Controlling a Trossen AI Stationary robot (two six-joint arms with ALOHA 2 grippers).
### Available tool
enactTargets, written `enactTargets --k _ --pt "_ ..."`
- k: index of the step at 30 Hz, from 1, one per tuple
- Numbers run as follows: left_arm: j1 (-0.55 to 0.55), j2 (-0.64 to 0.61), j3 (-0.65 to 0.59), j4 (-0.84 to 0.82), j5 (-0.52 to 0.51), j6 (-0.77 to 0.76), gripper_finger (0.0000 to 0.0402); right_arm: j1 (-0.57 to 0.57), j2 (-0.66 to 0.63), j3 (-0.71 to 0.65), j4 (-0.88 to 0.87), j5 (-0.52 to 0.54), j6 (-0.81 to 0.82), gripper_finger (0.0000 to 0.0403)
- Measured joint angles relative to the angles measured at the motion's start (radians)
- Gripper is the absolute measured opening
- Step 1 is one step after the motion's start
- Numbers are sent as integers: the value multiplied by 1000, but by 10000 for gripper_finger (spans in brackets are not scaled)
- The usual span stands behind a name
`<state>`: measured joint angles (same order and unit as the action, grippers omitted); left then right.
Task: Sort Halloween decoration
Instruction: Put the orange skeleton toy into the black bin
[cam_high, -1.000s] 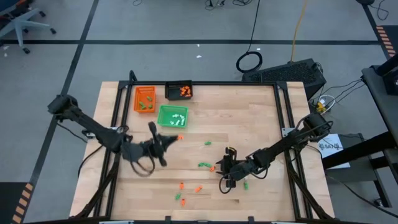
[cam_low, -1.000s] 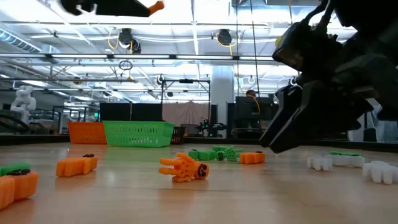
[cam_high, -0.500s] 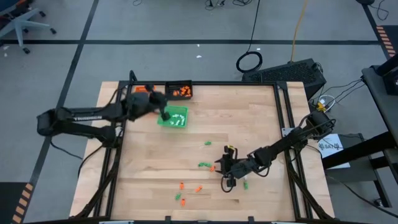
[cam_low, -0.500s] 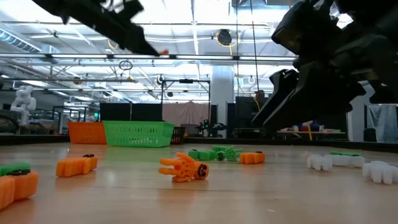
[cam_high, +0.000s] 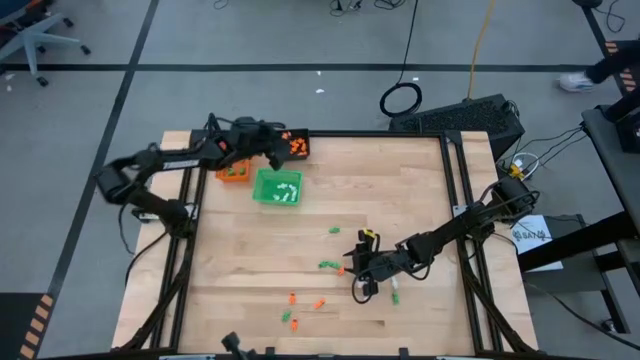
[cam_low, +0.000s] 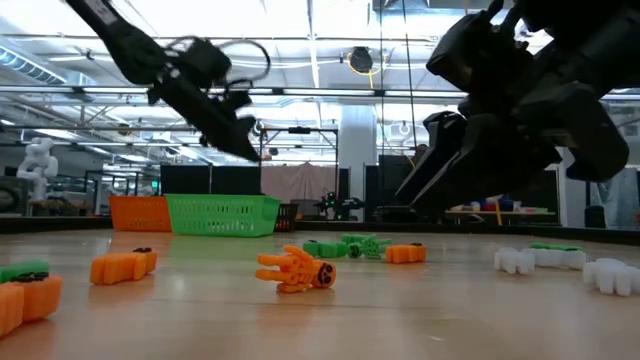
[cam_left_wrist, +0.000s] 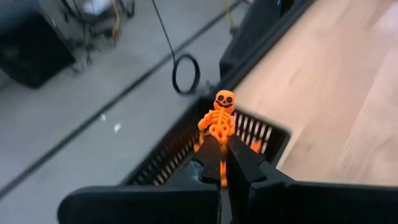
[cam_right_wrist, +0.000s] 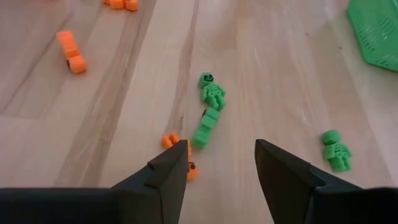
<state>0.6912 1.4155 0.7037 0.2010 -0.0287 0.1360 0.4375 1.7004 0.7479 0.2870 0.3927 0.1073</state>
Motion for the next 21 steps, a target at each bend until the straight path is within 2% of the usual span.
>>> enactTargets --k 10,17,21 --pt "27 218 74 -3 -7 -46 17 -2 0 0 0 -1 -4 171" --pt "29 237 97 -12 -10 -81 63 -2 0 0 -1 -1 3 171" --pt "28 228 121 -99 13 -130 93 -2 0 0 -1 -2 20 171"
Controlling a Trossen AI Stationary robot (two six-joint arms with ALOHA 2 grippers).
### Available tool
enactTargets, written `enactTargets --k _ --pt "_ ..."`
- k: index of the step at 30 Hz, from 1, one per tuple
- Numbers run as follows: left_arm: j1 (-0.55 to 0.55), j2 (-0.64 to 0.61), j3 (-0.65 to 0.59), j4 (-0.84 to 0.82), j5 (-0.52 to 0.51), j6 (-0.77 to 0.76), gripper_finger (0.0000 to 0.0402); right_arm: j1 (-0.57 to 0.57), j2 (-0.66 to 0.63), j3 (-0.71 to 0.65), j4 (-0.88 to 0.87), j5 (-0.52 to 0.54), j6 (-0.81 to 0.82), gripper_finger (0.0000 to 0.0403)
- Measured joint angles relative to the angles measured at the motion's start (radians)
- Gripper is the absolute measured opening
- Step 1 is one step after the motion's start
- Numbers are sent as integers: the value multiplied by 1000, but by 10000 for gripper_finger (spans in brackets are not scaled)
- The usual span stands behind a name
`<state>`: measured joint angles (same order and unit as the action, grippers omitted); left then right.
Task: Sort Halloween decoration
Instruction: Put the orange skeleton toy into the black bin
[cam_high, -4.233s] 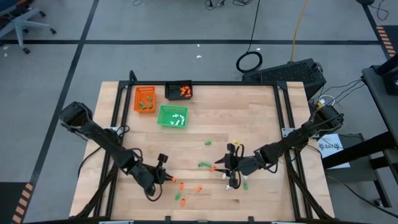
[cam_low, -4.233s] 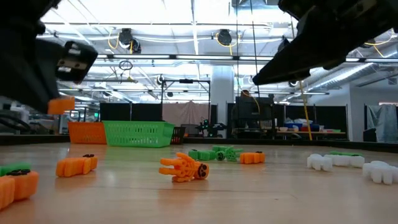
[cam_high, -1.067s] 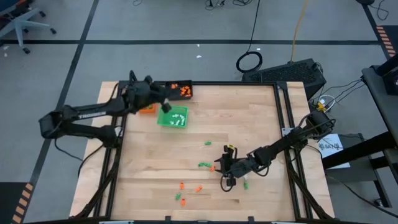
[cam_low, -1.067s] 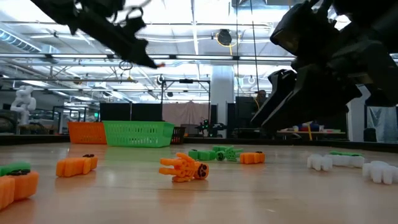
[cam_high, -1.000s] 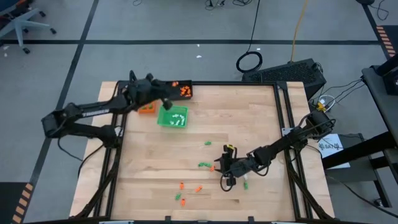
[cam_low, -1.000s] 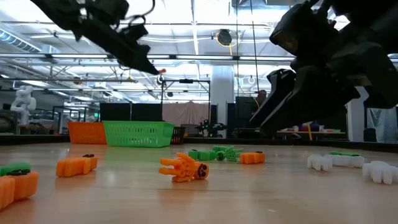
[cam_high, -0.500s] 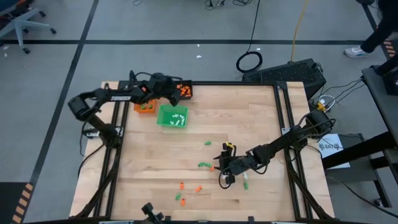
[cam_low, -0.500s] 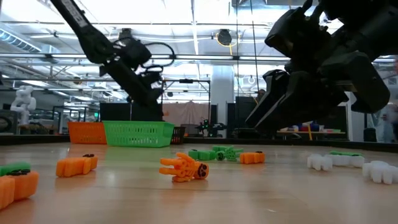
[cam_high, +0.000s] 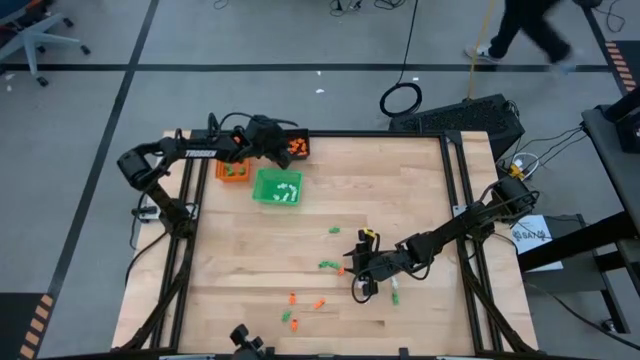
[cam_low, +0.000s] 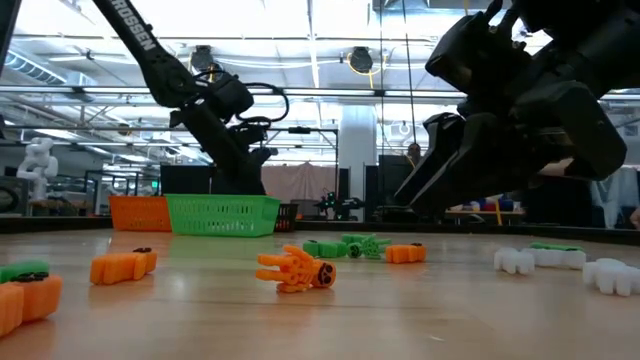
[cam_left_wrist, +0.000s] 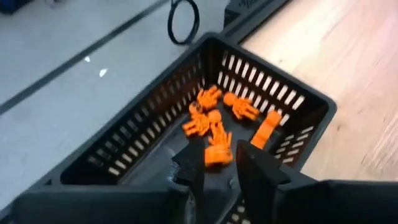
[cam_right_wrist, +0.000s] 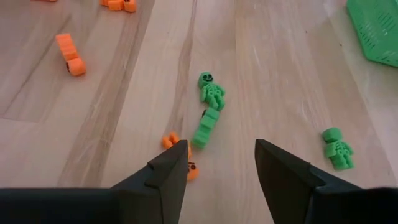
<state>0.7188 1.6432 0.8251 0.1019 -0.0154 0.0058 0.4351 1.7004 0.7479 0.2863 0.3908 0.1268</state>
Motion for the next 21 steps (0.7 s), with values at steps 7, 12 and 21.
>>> enactTargets --k 7,12,21 --pt "-8 -29 49 -167 32 -1 134 0 0 0 -1 -78 23 171" --pt "-69 -171 59 -199 76 29 136 1 22 0 3 -135 44 171" --pt "-261 -446 56 -294 74 35 137 -22 72 0 50 -135 14 171"
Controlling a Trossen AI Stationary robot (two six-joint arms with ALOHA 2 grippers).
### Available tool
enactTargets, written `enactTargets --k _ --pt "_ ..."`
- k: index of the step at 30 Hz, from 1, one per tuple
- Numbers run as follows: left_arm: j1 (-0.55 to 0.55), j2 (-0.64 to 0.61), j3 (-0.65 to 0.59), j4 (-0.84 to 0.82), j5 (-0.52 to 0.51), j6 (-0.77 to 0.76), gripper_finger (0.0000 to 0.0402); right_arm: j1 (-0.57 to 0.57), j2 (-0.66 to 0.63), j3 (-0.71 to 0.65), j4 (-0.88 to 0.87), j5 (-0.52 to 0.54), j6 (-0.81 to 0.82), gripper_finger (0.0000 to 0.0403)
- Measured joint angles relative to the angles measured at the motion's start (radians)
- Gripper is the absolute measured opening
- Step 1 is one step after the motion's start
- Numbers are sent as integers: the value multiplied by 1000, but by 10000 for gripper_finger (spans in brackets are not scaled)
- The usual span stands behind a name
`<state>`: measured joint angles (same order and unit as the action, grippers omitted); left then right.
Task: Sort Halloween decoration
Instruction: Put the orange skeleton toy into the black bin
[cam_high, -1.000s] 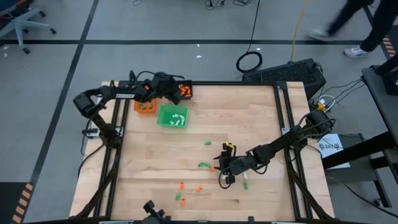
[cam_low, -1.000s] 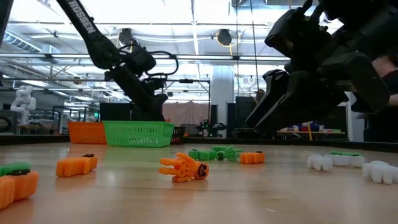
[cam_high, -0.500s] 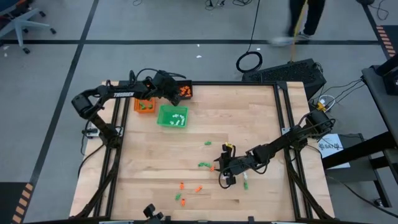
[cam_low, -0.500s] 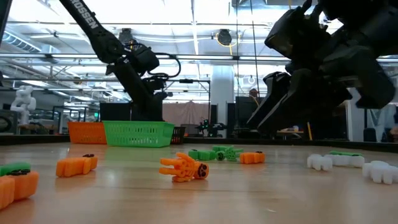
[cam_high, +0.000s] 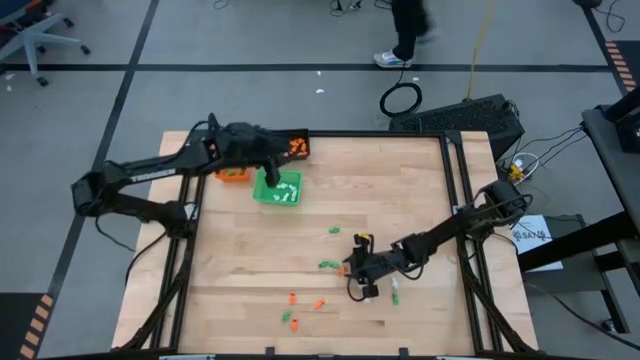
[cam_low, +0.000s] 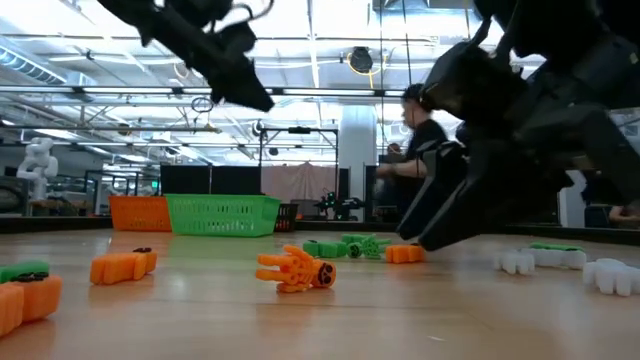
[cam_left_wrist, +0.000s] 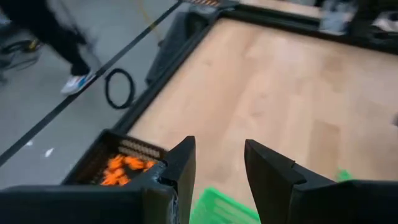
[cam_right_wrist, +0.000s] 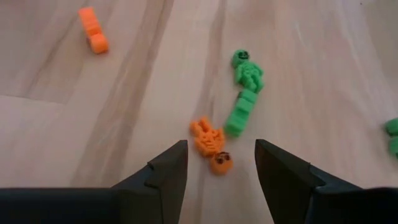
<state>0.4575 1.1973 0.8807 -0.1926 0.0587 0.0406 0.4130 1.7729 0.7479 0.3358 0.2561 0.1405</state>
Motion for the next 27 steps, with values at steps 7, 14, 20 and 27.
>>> enactTargets --k 7,14,20,27 --pt "-169 -72 -45 -34 -10 -14 137 -50 32 0 18 -150 -19 171" --pt "-330 -74 -121 7 -70 -72 137 -73 65 3 40 -161 -11 159" --pt "-421 -74 -176 85 -157 -112 137 -76 66 3 22 -157 1 105" --pt "-502 -74 -183 161 -195 -113 137 -74 52 3 13 -185 3 36"
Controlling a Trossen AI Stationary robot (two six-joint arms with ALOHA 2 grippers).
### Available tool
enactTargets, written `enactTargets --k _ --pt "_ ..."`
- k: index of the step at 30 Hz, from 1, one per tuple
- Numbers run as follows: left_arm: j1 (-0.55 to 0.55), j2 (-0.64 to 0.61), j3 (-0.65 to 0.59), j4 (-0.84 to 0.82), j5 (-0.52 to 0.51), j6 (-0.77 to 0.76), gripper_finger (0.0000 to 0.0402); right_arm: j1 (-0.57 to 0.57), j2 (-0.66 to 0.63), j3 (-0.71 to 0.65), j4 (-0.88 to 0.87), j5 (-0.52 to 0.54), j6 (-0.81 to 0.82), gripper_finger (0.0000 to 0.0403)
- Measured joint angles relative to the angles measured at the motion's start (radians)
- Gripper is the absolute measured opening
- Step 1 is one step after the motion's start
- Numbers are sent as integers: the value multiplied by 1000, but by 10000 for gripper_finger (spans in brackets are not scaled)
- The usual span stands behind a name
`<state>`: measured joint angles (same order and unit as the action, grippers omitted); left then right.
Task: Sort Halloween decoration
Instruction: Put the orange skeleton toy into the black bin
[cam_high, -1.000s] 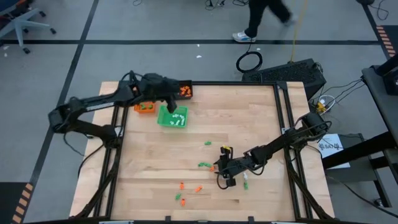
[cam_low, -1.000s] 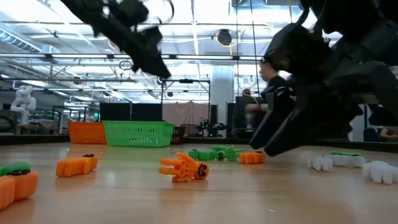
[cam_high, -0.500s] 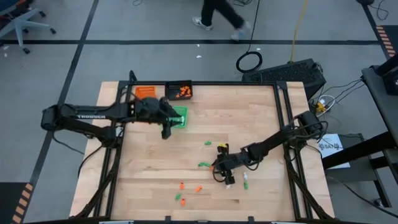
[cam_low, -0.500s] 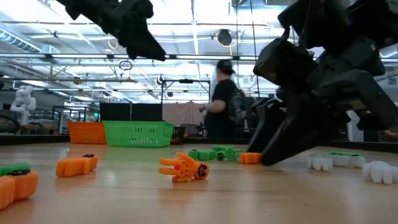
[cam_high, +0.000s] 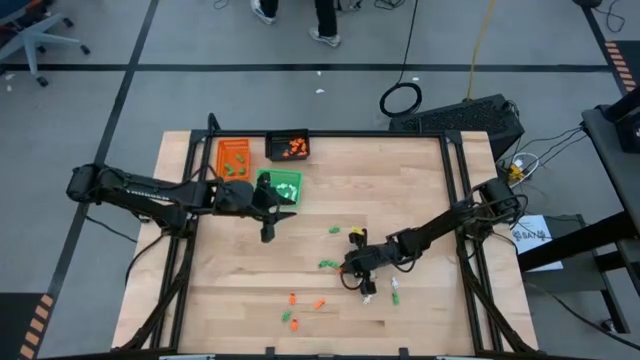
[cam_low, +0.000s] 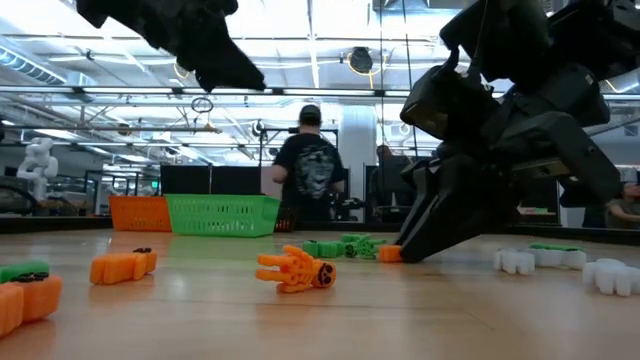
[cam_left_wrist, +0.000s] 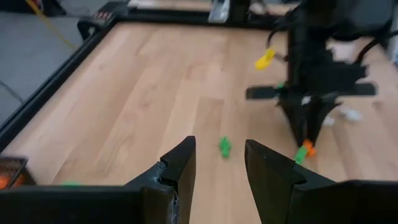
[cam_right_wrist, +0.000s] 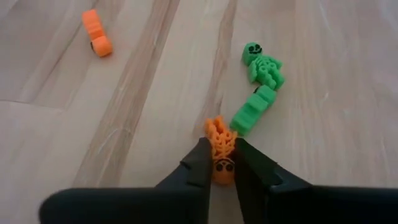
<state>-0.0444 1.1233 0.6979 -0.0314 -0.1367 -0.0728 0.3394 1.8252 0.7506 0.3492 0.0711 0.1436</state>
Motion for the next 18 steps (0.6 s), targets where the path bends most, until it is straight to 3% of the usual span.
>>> enactTargets --k 7,18 --pt "-66 0 0 65 -18 1 137 38 -76 -5 -35 -29 28 17" --pt "-169 0 0 79 -110 2 137 85 -323 -4 -123 -10 18 19"
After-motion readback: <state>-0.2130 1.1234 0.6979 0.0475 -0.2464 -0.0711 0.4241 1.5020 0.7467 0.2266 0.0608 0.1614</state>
